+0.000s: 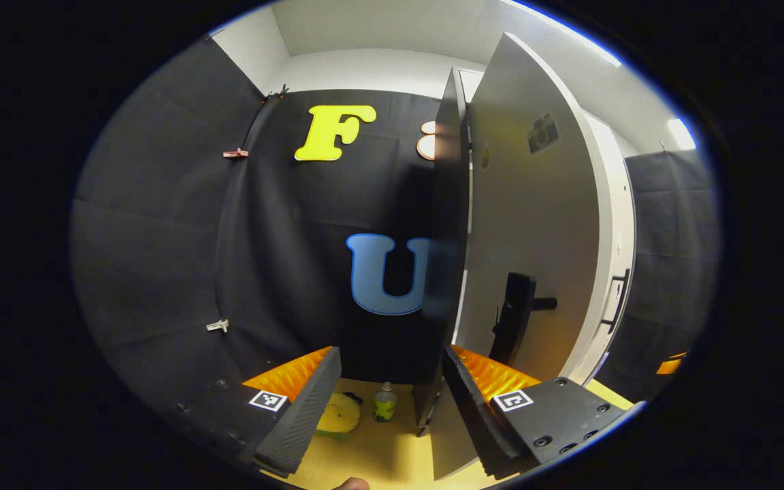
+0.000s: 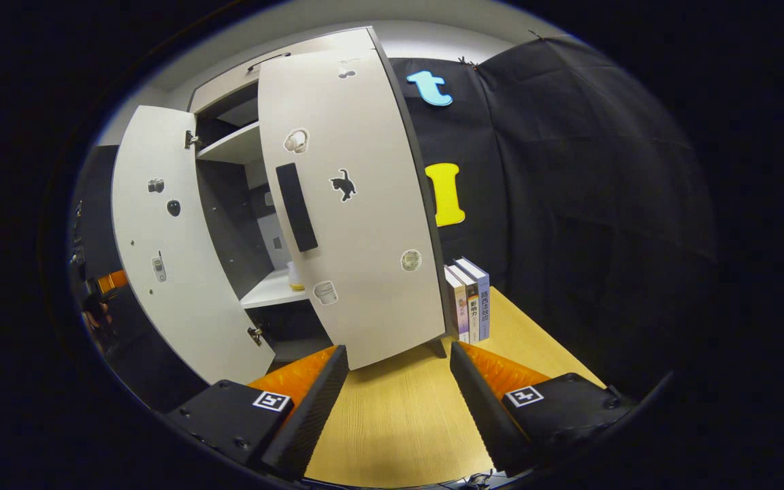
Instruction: Grab one shoe with the right hand and put it into the shoe cabinet, grab the other shoe with the left hand and put it into the shoe cabinet; then close the right door with the right hand and the left door with the left hand.
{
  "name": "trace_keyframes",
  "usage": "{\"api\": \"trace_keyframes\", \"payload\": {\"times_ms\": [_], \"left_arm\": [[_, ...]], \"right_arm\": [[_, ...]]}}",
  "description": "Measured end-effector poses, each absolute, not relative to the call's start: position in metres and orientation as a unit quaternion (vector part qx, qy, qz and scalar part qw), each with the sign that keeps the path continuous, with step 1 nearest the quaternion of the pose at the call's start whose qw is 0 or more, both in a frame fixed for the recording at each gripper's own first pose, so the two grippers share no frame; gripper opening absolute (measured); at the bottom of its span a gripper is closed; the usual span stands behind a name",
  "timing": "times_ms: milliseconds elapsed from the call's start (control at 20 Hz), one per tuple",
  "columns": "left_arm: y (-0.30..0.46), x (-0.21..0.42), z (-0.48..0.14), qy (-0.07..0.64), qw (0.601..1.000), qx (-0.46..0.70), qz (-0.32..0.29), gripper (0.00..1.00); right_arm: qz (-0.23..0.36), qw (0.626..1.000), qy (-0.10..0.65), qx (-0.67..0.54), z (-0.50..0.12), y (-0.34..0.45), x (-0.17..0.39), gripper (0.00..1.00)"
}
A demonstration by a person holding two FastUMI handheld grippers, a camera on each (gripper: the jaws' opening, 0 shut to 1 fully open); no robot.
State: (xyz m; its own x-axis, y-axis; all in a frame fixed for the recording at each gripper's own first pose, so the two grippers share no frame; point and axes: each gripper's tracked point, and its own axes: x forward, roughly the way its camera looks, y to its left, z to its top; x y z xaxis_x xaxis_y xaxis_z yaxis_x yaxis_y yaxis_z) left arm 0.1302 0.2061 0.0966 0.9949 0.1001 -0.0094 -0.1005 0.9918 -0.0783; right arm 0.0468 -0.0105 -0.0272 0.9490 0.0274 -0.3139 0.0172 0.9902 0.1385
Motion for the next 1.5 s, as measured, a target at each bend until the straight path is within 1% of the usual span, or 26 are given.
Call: {"api": "trace_keyframes", "payload": {"times_ms": [250, 400, 500, 700, 900, 950, 1050, 1100, 1250, 1300, 1350, 1400, 1500], "left_arm": [[0.201, 0.142, 0.106, 0.0, 0.999, -0.018, 0.039, 0.94], [0.201, 0.141, 0.111, 0.0, 0.999, 0.006, 0.053, 0.93], [0.197, 0.141, 0.11, 0.003, 0.999, -0.001, 0.052, 0.93], [0.176, 0.139, 0.111, 0.011, 0.999, 0.001, 0.053, 0.9], [0.143, 0.142, 0.111, 0.015, 0.999, -0.002, 0.05, 0.91], [0.132, 0.144, 0.11, 0.014, 0.998, 0.0, 0.053, 0.87], [0.11, 0.148, 0.109, 0.014, 0.998, -0.004, 0.06, 0.87], [0.098, 0.151, 0.109, 0.013, 0.998, -0.006, 0.062, 0.91], [0.057, 0.167, 0.108, 0.012, 0.999, -0.009, 0.05, 0.91], [0.039, 0.173, 0.106, 0.013, 0.999, -0.017, 0.04, 0.87], [0.022, 0.174, 0.106, 0.007, 0.999, -0.029, 0.035, 0.87], [0.007, 0.173, 0.11, -0.007, 0.999, -0.042, 0.033, 0.93], [-0.011, 0.17, 0.107, -0.02, 0.997, -0.062, 0.041, 0.92]], "right_arm": [[-0.02, 0.985, 0.155, 0.071, -0.028, -0.033, 0.046, 0.99], [-0.028, 0.985, 0.151, 0.078, -0.028, -0.045, 0.047, 0.98], [-0.032, 0.986, 0.147, 0.069, -0.03, -0.053, 0.048, 0.98], [-0.027, 0.986, 0.152, 0.065, -0.035, -0.063, 0.052, 0.98], [-0.01, 0.983, 0.164, 0.081, -0.042, -0.066, 0.063, 0.98], [-0.005, 0.984, 0.163, 0.078, -0.041, -0.068, 0.067, 0.98], [0.001, 0.985, 0.159, 0.071, -0.038, -0.077, 0.08, 0.98], [0.004, 0.985, 0.157, 0.069, -0.036, -0.081, 0.084, 0.98], [0.01, 0.986, 0.153, 0.07, -0.034, -0.097, 0.096, 0.98], [0.011, 0.985, 0.153, 0.073, -0.033, -0.103, 0.099, 0.98], [0.012, 0.985, 0.154, 0.076, -0.032, -0.109, 0.103, 0.98], [0.014, 0.985, 0.155, 0.08, -0.032, -0.115, 0.105, 0.98], [0.023, 0.984, 0.155, 0.084, -0.026, -0.123, 0.111, 0.98]]}}
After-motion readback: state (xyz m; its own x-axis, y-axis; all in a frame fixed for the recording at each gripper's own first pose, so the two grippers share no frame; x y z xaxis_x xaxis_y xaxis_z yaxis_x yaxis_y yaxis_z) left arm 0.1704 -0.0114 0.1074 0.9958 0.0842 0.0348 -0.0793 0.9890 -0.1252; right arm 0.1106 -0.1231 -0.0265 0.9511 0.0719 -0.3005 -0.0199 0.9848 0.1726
